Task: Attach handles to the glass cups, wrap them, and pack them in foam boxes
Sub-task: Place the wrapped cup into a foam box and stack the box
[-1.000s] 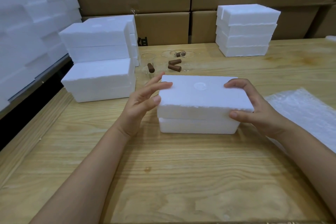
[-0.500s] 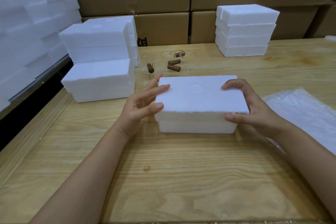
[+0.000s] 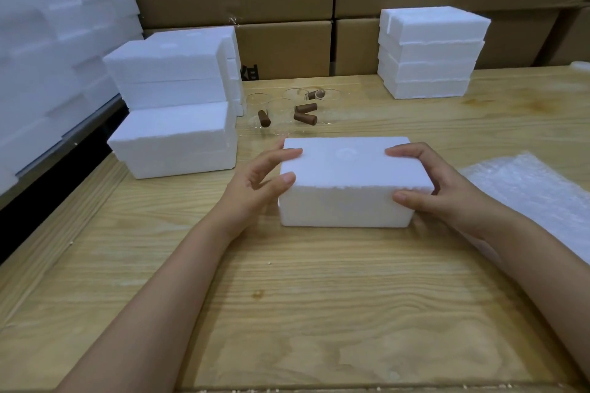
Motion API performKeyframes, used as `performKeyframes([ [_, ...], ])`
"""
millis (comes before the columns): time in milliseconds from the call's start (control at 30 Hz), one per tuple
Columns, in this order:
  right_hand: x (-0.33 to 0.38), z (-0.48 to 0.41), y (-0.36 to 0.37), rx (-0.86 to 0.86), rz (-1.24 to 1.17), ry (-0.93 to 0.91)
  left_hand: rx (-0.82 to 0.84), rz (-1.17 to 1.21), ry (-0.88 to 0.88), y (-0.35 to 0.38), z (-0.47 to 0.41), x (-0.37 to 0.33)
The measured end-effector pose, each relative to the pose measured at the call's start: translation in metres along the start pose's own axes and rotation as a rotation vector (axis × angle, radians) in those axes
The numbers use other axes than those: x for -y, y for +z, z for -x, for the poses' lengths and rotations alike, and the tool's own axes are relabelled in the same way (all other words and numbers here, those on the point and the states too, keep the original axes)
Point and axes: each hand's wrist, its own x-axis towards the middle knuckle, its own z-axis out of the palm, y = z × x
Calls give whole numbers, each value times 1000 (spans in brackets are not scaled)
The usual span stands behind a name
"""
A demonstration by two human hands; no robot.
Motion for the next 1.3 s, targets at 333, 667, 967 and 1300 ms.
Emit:
performKeyframes([
  [333,0,1,1,194,273,60,231,-194,-34,-10,2,10],
  [667,-3,-2,5,101,305,-1,197,-304,-61,-11,-1,13],
  [967,-3,-6,5,66,214,17,136,-191,-58,-8,0,9],
  [1300,-13,-5,-3,175,318,72,235,-404,-68,-20,-4,16],
])
